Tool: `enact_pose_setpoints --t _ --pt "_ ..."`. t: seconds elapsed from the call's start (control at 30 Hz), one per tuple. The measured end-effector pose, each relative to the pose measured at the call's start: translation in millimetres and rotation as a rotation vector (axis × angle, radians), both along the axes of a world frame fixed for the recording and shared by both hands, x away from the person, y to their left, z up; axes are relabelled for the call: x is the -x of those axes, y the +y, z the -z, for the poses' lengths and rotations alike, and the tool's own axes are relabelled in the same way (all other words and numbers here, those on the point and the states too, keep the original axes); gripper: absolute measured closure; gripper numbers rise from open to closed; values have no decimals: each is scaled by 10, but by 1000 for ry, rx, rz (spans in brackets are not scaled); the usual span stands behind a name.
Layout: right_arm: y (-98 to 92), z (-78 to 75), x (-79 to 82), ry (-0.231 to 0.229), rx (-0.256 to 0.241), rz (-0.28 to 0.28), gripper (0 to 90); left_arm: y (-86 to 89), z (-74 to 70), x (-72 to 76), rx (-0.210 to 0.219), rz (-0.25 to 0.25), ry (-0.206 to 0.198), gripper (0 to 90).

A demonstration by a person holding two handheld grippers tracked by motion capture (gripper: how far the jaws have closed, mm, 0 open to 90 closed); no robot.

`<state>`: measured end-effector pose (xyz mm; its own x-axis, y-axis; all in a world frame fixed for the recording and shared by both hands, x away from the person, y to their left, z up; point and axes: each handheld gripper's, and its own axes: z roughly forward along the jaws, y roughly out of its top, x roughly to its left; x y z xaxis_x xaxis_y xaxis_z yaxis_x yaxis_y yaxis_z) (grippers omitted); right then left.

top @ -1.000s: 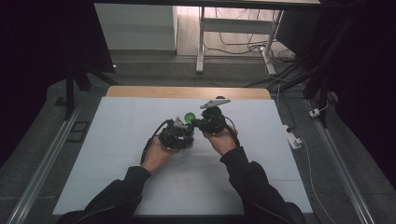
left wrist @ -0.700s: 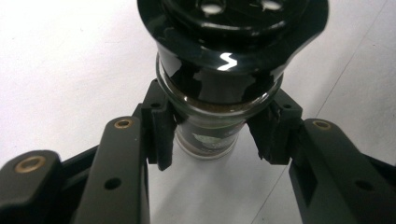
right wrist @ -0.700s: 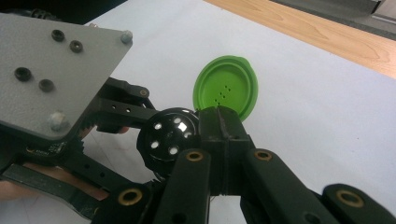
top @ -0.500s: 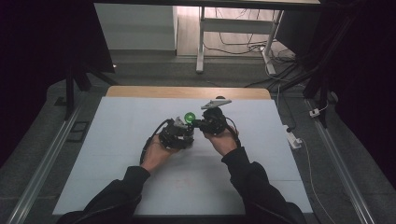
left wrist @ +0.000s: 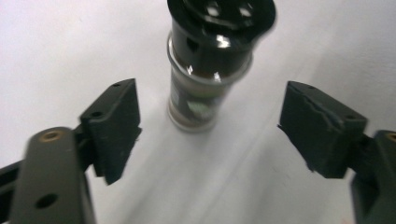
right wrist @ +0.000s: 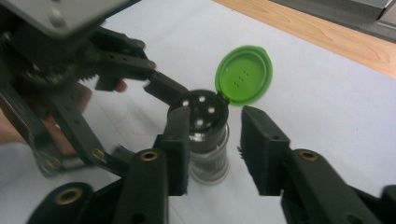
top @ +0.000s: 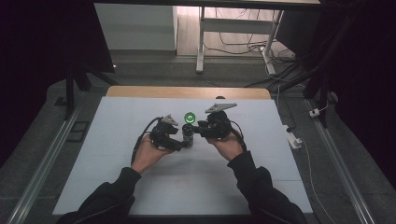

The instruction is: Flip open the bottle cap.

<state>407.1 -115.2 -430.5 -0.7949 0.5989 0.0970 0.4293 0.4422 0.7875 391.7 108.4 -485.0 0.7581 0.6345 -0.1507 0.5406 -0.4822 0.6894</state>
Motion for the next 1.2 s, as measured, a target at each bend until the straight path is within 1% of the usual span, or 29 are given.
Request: enact_pose_setpoints --t 0.03,0.07,0.1,0.13,0.2,0.27,0.33,0.43,0.5,0.6,0.7,0.77,0.87,0.97,1.03,1.1,1.2 --pt "-24 -1 12 6 -4 0 574 28 -7 23 2 0 8 198" --pt "-24 -1 12 6 -4 0 574 61 -15 49 6 0 9 198" --pt "-47 -1 24 10 -6 2 548 92 -25 66 11 0 13 198" --pt "-85 3 43 23 -9 5 491 113 -37 84 19 -9 25 194" --pt "-118 8 63 36 -15 2 442 153 -76 118 28 -11 34 184" --pt "-133 10 77 38 -16 0 424 196 -113 162 51 -5 39 178" --pt "-174 7 128 39 -21 -4 369 245 -137 214 66 1 48 139" --pt "-199 -1 161 38 -26 -4 334 323 -162 309 78 6 55 116" --pt "-219 -7 196 47 -30 -10 298 375 -184 375 82 7 54 95" --pt "-241 -10 261 46 -23 -21 257 461 -210 475 84 2 49 68" --pt "-270 -16 328 49 -17 -33 208 557 -231 572 104 -6 51 58" --pt "-303 -21 370 51 -18 -35 175 616 -243 643 111 -15 46 53" --pt "-361 -20 428 57 -17 -31 142 698 -248 748 107 -24 41 37" --pt "-428 -8 475 83 -19 -30 119 780 -238 852 104 -33 46 26" --pt "-476 1 509 98 -27 -28 99 838 -236 920 105 -44 42 23" --pt "-523 7 549 95 -27 -26 82 903 -244 992 115 -63 33 22" --pt "-598 16 616 68 -12 -26 42 1011 -258 1098 142 -89 27 22"
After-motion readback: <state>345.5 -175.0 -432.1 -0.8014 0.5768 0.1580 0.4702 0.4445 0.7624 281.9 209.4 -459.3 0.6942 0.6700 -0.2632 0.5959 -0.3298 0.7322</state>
